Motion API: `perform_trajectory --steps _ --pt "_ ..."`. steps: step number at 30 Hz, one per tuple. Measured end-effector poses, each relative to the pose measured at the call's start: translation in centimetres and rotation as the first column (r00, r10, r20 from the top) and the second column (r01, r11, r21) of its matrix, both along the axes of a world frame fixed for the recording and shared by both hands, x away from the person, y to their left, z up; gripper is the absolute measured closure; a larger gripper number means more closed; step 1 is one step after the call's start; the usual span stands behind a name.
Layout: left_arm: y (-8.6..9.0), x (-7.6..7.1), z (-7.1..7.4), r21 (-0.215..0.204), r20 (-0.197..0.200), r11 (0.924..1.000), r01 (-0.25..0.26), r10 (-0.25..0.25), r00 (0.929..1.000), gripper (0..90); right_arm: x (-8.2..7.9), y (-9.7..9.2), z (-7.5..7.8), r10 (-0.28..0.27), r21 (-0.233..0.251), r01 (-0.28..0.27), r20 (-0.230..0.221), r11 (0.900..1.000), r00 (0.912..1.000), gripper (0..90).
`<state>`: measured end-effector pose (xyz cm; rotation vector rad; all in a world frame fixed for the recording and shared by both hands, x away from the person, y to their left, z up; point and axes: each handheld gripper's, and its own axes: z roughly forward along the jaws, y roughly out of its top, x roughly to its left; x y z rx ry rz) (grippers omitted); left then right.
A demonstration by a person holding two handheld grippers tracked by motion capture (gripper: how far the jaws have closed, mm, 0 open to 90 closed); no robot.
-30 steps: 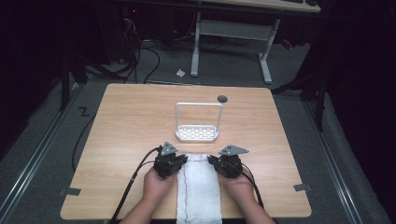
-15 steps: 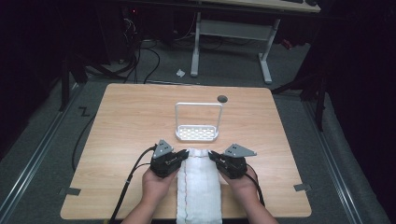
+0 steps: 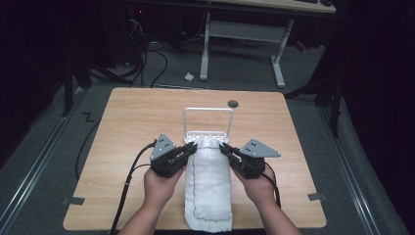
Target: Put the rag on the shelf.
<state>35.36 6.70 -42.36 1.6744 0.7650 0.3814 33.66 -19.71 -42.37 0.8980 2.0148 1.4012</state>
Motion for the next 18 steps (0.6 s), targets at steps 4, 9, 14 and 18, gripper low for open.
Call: perform_trajectory --steps 4,9,14,18 --pt "0.3 0.2 1.8 -0.010 0.041 0.9999 -0.006 0.007 0.9991 82.9 0.4 -0.1 2.0 0.001 0.023 -0.002 0.033 0.9997 0.9995 85.9" --pt "0.5 0.6 3.7 -0.018 0.080 0.9998 -0.012 0.014 0.9967 82.9 0.7 0.1 4.2 0.001 0.034 -0.004 0.080 0.9994 0.9968 85.9" --pt "0.8 0.9 5.7 -0.030 0.122 0.9994 -0.017 0.020 0.9924 83.0 0.9 0.2 5.8 -0.005 0.040 0.000 0.122 0.9992 0.9925 86.0" --pt "0.8 1.2 7.2 -0.023 0.157 0.9996 -0.019 0.022 0.9874 83.0 1.1 0.1 6.8 -0.011 0.055 0.003 0.146 0.9985 0.9893 86.0"
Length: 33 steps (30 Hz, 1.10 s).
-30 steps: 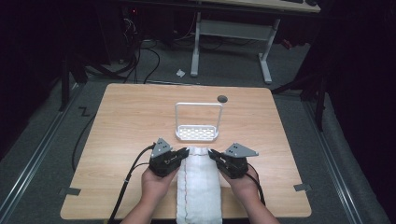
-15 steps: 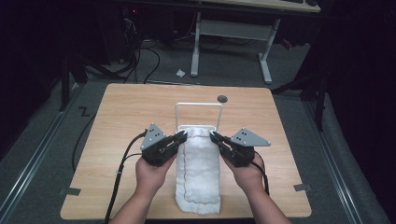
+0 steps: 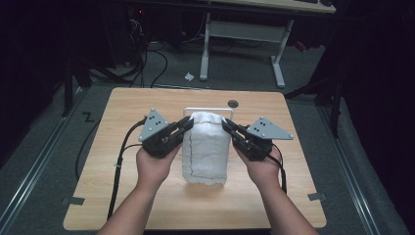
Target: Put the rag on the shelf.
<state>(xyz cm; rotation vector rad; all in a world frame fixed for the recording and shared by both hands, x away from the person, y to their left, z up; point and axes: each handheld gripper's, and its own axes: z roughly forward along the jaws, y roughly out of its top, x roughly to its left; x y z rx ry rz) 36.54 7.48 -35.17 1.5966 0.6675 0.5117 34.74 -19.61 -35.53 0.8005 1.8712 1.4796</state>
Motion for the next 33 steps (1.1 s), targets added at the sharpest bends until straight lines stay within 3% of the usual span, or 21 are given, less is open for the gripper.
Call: perform_trajectory --steps 8,14,18,24,28,33 --pt "-0.1 0.5 2.2 -0.002 0.044 1.0000 0.003 -0.003 0.9990 83.1 0.3 -0.6 2.0 -0.006 0.035 0.005 0.040 0.9994 0.9992 86.0" --pt "-0.5 1.9 3.2 0.012 0.043 0.9997 0.020 -0.020 0.9989 83.2 1.0 -1.3 3.0 -0.022 0.050 0.019 0.048 0.9986 0.9986 86.0" --pt "-1.1 3.5 3.9 0.040 0.040 0.9991 0.018 -0.020 0.9990 83.2 2.5 -1.8 3.7 -0.025 0.081 0.024 0.010 0.9964 0.9996 86.1" --pt "-1.5 5.9 4.5 0.042 0.047 0.9991 -0.005 0.003 0.9989 83.3 4.5 -1.9 4.6 -0.056 0.104 0.055 0.005 0.9931 0.9984 86.0" --pt "-1.6 7.6 4.6 0.056 0.051 0.9978 -0.034 0.031 0.9982 83.3 6.2 -1.8 4.7 -0.050 0.125 0.049 0.005 0.9909 0.9987 86.0" --pt "-1.6 9.1 5.0 0.064 0.059 0.9971 -0.042 0.039 0.9975 83.2 8.7 -1.9 4.6 -0.050 0.152 0.054 -0.032 0.9868 0.9983 86.0"
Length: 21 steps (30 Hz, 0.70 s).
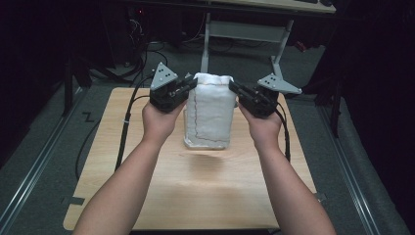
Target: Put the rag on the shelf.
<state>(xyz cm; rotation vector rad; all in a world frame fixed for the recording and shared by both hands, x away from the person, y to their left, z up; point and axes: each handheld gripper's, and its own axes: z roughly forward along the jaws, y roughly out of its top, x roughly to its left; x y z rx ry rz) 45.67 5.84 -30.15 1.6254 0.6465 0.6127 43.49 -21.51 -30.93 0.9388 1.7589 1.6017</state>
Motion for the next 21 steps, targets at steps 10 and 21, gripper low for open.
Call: perform_trajectory --steps 10,21 --pt "0.1 2.8 1.0 -0.026 -0.017 0.9997 -0.004 0.003 0.9998 83.2 3.0 0.1 0.8 -0.010 0.022 0.010 -0.020 0.9997 0.9998 86.0" --pt "-0.9 7.1 0.0 0.007 -0.041 0.9978 -0.067 0.067 0.9969 82.9 7.2 -0.2 0.6 -0.013 0.014 0.014 -0.077 0.9998 0.9969 85.9"
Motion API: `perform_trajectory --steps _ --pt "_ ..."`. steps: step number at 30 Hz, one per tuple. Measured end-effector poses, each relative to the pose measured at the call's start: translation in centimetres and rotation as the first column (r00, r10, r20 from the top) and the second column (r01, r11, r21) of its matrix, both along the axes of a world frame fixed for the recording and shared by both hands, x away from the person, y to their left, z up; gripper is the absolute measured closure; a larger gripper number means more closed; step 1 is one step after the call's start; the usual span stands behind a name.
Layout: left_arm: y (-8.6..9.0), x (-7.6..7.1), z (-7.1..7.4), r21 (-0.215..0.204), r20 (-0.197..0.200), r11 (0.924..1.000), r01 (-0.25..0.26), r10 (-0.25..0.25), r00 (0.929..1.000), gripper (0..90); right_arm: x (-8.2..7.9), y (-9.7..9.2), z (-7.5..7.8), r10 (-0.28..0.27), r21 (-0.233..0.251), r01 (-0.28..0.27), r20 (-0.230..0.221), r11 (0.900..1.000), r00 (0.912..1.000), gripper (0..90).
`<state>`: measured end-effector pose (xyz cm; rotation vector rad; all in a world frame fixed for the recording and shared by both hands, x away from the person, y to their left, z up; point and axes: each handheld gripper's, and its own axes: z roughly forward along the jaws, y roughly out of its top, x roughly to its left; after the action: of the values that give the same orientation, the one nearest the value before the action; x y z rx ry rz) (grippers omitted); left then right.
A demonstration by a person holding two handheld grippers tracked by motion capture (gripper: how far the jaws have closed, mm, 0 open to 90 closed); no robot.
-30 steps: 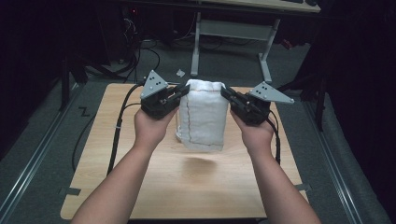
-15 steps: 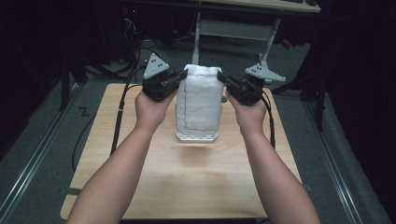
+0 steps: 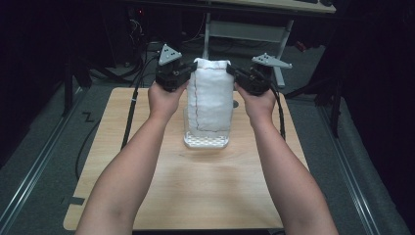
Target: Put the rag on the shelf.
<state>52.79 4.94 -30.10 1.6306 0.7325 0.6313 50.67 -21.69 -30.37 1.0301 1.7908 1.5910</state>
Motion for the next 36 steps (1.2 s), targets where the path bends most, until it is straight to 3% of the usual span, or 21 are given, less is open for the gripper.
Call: perform_trajectory --steps 3,7,11,13,15,18,21,23,25,26,29,31,36 --pt "-0.3 0.7 -0.4 0.020 -0.009 0.9997 -0.017 0.017 0.9998 82.9 0.7 0.0 -0.5 -0.003 -0.006 0.003 -0.009 1.0000 1.0000 85.9" --pt "-0.6 1.7 -1.2 0.043 -0.031 0.9988 -0.022 0.023 0.9993 82.6 1.9 0.1 -1.6 -0.010 -0.048 0.009 -0.032 0.9988 0.9994 85.8" --pt "-0.9 2.7 -2.3 0.068 -0.072 0.9975 -0.022 0.027 0.9970 82.5 2.9 0.0 -2.6 -0.014 -0.058 0.010 -0.065 0.9983 0.9978 85.8" --pt "-1.2 3.2 -3.0 0.113 -0.083 0.9931 -0.029 0.038 0.9958 82.5 3.4 0.0 -3.0 -0.019 -0.076 0.013 -0.081 0.9970 0.9965 85.7" --pt "-1.3 3.6 -3.7 0.142 -0.104 0.9894 -0.033 0.048 0.9934 82.5 3.9 0.2 -3.6 -0.021 -0.087 0.012 -0.100 0.9962 0.9947 85.7" --pt "-1.4 4.0 -4.6 0.141 -0.130 0.9892 -0.038 0.057 0.9899 82.4 4.5 0.4 -4.4 -0.034 -0.112 0.019 -0.127 0.9935 0.9914 85.7" --pt "-1.5 4.2 -5.5 0.169 -0.168 0.9851 -0.035 0.064 0.9837 82.2 5.0 0.4 -5.3 -0.035 -0.130 0.015 -0.157 0.9915 0.9870 84.2" --pt "-1.3 4.4 -6.1 0.155 -0.209 0.9875 -0.031 0.063 0.9759 78.7 5.4 0.4 -5.9 -0.040 -0.129 0.014 -0.197 0.9916 0.9796 79.2" --pt "-1.0 4.4 -6.3 0.125 -0.215 0.9913 -0.041 0.067 0.9742 64.5 5.6 0.1 -6.4 -0.051 -0.131 0.024 -0.210 0.9911 0.9764 73.0" --pt "-0.7 4.4 -6.3 0.108 -0.227 0.9938 -0.027 0.051 0.9725 63.4 5.6 0.0 -6.4 -0.052 -0.125 0.025 -0.213 0.9918 0.9756 71.8" --pt "-0.5 4.1 -6.3 0.126 -0.216 0.9914 -0.035 0.062 0.9744 63.1 5.5 -0.4 -6.5 -0.057 -0.121 0.032 -0.216 0.9922 0.9748 71.8" --pt "-0.1 4.0 -6.2 0.102 -0.231 0.9939 -0.041 0.064 0.9710 61.7 5.4 -0.3 -6.6 -0.069 -0.141 0.039 -0.214 0.9892 0.9744 71.5" --pt "0.8 3.5 -6.3 0.087 -0.224 0.9948 -0.051 0.070 0.9721 61.7 5.0 -0.2 -6.8 -0.080 -0.169 0.044 -0.212 0.9847 0.9740 69.4"
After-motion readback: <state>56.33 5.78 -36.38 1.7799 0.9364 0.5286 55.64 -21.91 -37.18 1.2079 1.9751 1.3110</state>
